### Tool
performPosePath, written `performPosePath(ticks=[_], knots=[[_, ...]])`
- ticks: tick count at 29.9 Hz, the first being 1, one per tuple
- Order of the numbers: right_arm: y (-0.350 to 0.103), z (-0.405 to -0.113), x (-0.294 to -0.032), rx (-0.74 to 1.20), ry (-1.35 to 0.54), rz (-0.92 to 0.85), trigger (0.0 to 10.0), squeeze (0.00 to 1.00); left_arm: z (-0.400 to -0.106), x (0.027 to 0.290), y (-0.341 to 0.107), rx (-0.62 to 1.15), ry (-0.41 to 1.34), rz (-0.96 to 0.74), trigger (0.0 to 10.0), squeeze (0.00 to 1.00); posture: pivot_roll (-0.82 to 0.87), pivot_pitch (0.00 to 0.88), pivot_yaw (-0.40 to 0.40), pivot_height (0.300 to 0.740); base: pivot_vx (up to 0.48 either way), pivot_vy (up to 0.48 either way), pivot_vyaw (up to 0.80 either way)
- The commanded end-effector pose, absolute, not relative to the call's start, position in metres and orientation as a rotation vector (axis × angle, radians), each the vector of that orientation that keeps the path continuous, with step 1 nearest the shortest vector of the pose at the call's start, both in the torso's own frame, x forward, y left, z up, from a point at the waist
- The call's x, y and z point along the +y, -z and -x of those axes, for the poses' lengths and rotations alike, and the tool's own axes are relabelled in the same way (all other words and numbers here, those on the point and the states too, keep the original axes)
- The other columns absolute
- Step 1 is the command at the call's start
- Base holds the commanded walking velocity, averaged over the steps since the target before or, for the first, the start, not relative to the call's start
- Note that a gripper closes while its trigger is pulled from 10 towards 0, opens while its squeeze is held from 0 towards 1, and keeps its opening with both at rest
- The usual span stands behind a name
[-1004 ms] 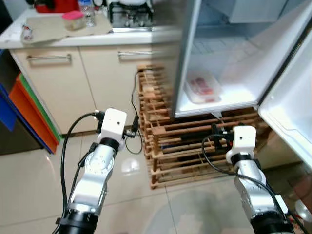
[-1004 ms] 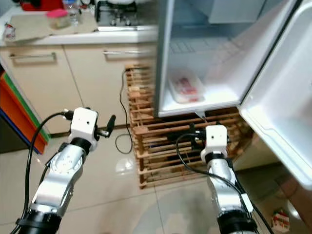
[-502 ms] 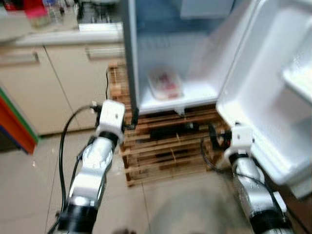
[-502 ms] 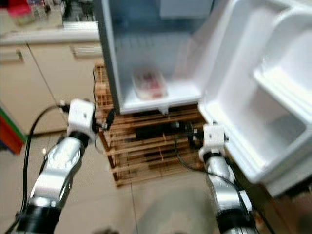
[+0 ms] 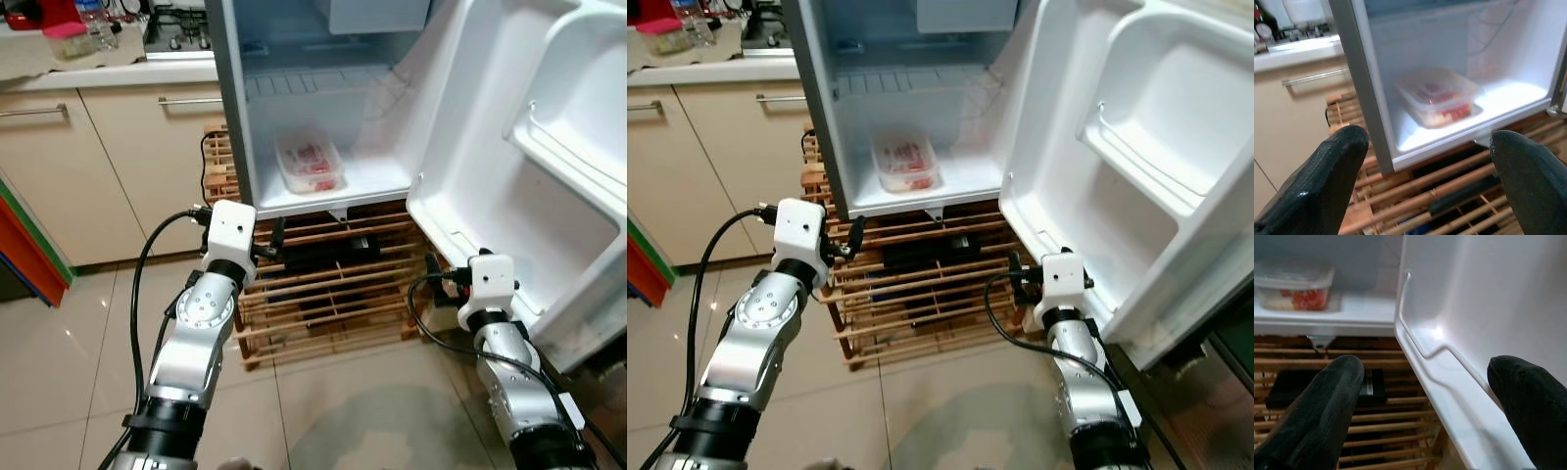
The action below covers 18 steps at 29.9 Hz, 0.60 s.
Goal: Restocking fridge
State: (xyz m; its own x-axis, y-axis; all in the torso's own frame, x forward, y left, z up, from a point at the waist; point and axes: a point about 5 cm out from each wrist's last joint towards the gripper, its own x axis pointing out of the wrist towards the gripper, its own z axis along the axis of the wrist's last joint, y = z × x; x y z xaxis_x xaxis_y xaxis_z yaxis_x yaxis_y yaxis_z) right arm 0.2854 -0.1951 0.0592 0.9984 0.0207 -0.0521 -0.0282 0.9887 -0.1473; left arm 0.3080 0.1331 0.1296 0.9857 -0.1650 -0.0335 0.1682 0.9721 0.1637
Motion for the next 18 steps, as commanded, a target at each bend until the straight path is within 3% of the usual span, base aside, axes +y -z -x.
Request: performPosePath(ticks=[1,18], knots=[[-0.0644,-0.2886,-0.1952,0.038,-0.026,0.148,10.0,0.0,-0.3131,0.1265,-0.1383,-0.007,0.184,-0.173,10.0,0.0,0.0,0.0,-0.004,0.731,0.48,0.0,0.0],[-0.0612,-0.2882,-0.1897,0.051,-0.049,0.148,10.0,0.0,-0.3159,0.1175,-0.1423,-0.015,0.224,-0.158,10.0,0.0,0.0,0.0,0.003,0.731,0.48,0.0,0.0]])
